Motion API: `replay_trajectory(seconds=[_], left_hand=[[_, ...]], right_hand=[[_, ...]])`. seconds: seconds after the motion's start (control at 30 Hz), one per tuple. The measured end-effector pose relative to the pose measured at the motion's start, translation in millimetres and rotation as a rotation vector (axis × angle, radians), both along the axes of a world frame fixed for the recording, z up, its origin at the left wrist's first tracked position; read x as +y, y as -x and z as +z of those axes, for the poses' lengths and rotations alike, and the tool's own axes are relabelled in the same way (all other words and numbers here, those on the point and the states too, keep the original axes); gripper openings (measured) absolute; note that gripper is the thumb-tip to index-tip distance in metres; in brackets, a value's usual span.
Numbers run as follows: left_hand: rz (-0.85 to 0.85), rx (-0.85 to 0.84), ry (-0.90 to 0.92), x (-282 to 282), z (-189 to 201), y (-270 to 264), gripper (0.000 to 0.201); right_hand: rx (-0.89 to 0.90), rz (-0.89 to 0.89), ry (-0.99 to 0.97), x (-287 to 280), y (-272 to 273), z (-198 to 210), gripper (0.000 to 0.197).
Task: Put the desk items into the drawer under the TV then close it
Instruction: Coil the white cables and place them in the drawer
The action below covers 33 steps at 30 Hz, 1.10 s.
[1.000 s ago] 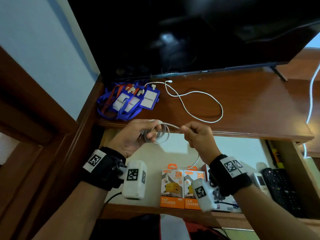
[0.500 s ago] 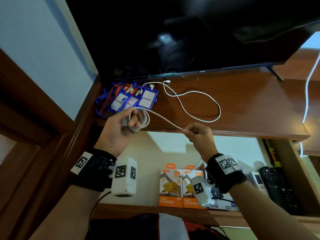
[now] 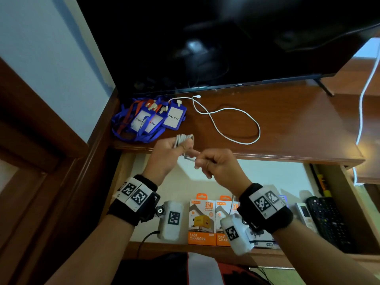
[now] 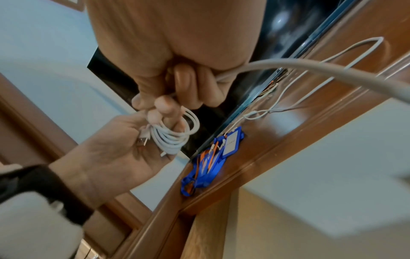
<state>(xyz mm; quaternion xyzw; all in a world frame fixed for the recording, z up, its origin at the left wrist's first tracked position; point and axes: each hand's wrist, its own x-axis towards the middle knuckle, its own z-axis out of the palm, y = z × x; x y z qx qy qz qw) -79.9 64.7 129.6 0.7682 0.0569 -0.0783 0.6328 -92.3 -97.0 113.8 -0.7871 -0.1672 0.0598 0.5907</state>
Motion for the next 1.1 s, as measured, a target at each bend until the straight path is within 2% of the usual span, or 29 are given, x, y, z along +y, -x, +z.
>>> replay_trajectory(seconds=[0.07,0.2,0.37,0.43,0.57,0.63,0.77,0.9,1.03,1.1], left_hand=[[-0.066,0.013,-0.004,-6,-2,3,0.027],[-0.156,0.057,0.198,-11,3,8,0.034],[-0.308,0.101,0.135,-4,7,7,0.029],[-0.265,0.109,0.229,2,9,5,0.029],[-0.070,0.110,0.504,19,15,-2,0.028],[-0.039,0.101,0.547,23,16,-3,0.026],[0.001,0.055,0.545,17,14,-1,0.019],[0.062,-0.014,0.415,4,12,3,0.024],[0.032,-0.034,0.332,-1,10,6,0.026],[0.025,-0.023,0.350,-2,7,7,0.026]], right_hand=[[-0.036,-0.070,-0.061,-3,-5,4,0.019],[-0.080,-0.252,-0.108,-10,-13,2,0.014],[-0.065,-0.258,-0.125,-16,-9,-14,0.016],[-0.061,-0.287,-0.134,-20,-5,-28,0.018],[0.078,-0.398,-0.209,-30,-1,-50,0.026],[0.098,-0.405,-0.193,-32,-1,-54,0.027],[-0.018,-0.383,0.018,-23,-2,-55,0.021],[-0.018,-0.289,0.250,-6,-3,-49,0.021],[0.109,-0.232,0.111,4,0,-37,0.016],[0.076,-0.246,0.086,6,0,-31,0.010]])
